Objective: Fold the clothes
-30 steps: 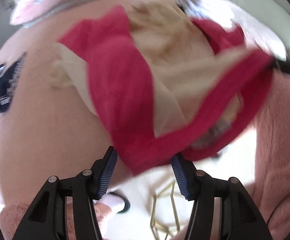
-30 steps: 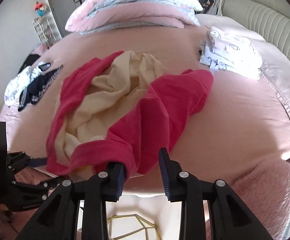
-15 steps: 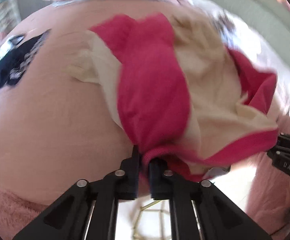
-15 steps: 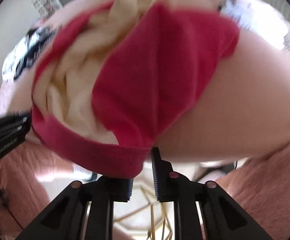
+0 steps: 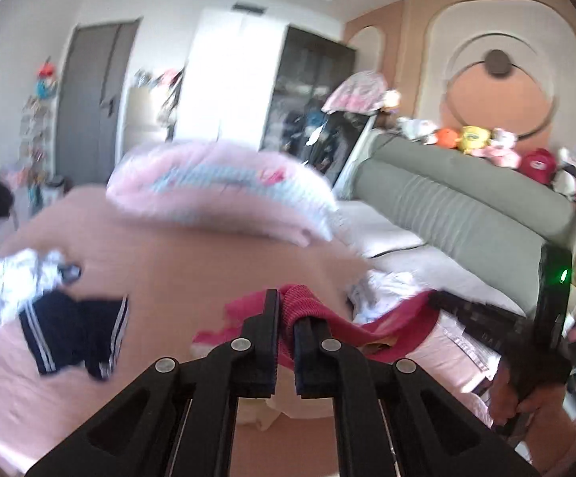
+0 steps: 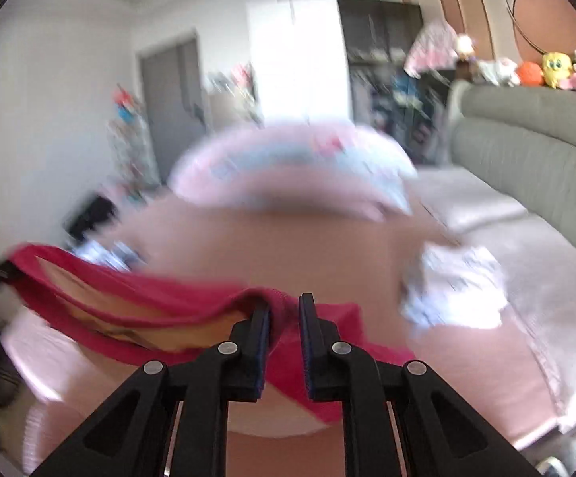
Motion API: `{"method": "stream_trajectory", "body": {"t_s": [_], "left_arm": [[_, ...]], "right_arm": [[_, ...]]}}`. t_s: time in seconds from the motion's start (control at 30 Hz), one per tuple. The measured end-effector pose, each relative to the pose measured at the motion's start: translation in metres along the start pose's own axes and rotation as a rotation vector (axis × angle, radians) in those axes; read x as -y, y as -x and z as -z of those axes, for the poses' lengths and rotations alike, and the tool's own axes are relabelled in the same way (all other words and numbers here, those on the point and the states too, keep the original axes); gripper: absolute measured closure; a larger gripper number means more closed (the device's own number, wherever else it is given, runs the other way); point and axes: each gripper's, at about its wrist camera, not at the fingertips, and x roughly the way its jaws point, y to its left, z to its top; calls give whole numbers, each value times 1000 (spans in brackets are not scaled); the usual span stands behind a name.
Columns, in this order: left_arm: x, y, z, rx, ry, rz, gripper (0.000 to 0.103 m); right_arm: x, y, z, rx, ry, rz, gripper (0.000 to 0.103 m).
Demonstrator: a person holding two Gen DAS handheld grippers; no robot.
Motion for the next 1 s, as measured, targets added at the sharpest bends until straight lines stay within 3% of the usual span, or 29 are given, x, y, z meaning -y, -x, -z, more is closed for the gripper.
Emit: {"method": "stream_trajectory", "body": {"t_s": [0.07,0.13,0.2,0.23,0.33,0.4,0.47,0.5,0.6,0.67,0.83,0.9,0.93,1.0], "left_arm": [[6,3,-3,-5,-39,-21,99],[5,-9,12,-49,-11,-26,99],[-7,-22,31,-112,60,-3,99],[-12,-27,39,-136,86,4,99],[-12,-26,53,-185,108,-12,99],[-7,-30,52,-188,113,-7,99],[-3,-27,51,-177,97,-21,99],[-2,-26,50,-171,89,-29,99],[-3,-33,50,-172,96,-19,99],[-4,-32,52,-177,89,-15,99],[-5,-27,58,-179,98,-8,99],[-7,-29,62,-192,124,3,99],[-9,-30,65,-198,136,9,99],[-7,-37,76,-235,139,-26,99]], "right_arm": [[-1,20,-10,49,-8,-9,91],[1,25,-8,24,-17,-9,91],[4,15,5,-51,-20,-1,91],[4,4,19,-131,-23,-23,91],[6,-21,62,-320,-80,-124,89],[2,-28,82,-379,-81,-135,88],[-7,-30,99,-423,-74,-156,80],[-12,-31,105,-442,-74,-174,71],[-17,-33,117,-476,-75,-200,62],[-16,-38,121,-479,-79,-154,57],[3,-80,128,-549,-161,-115,57],[0,-109,142,-650,-106,-129,58],[-5,-124,154,-698,-65,-154,67],[-6,-136,158,-703,-57,-152,90]]}}
